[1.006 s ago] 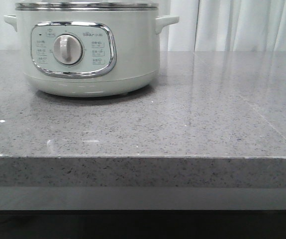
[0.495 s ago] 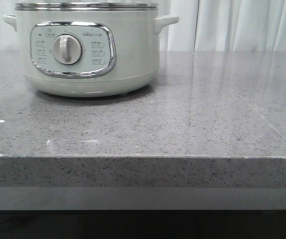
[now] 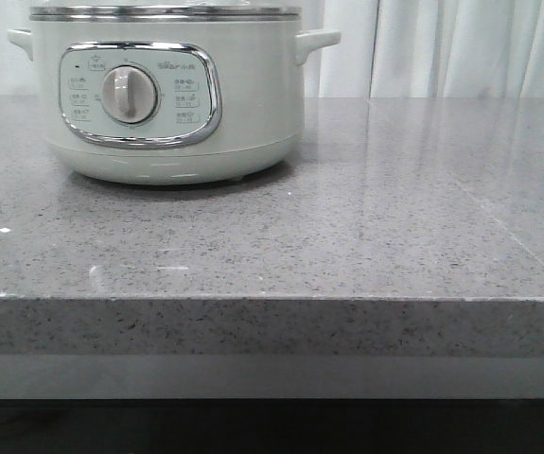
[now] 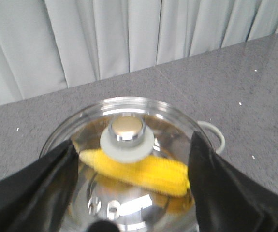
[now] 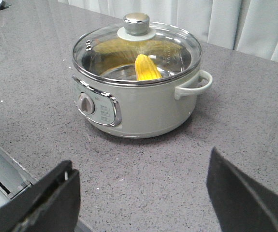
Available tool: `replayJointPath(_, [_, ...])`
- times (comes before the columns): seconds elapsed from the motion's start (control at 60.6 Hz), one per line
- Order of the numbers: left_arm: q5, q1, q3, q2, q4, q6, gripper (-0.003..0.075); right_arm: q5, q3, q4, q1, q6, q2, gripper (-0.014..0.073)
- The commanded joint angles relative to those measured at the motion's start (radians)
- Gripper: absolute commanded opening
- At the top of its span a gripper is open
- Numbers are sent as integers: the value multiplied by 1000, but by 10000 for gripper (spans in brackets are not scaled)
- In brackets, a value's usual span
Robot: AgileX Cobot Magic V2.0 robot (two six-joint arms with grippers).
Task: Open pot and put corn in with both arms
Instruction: 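Lower the glass lid onto the pot with the left gripper, then open the left gripper and lift it off the lid knob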
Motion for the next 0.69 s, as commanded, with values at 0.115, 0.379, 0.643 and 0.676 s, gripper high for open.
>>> replayJointPath(0.115, [-50,-7,224,-259,-23,-7,482,-79,-25,7,-2,-9,-3,562])
replayJointPath(0.379, [-52,-7,495,-545,-66,-10,482,-82,-25,7,-2,-9,-3,562])
replayJointPath(0.643, [-52,-7,611,-698,-78,-10,414,-82,-25,7,-2,-9,-3,552])
replayJointPath(0.676, [-52,-7,613,-700,-78,-10,373,-82,-25,7,-2,-9,-3,521])
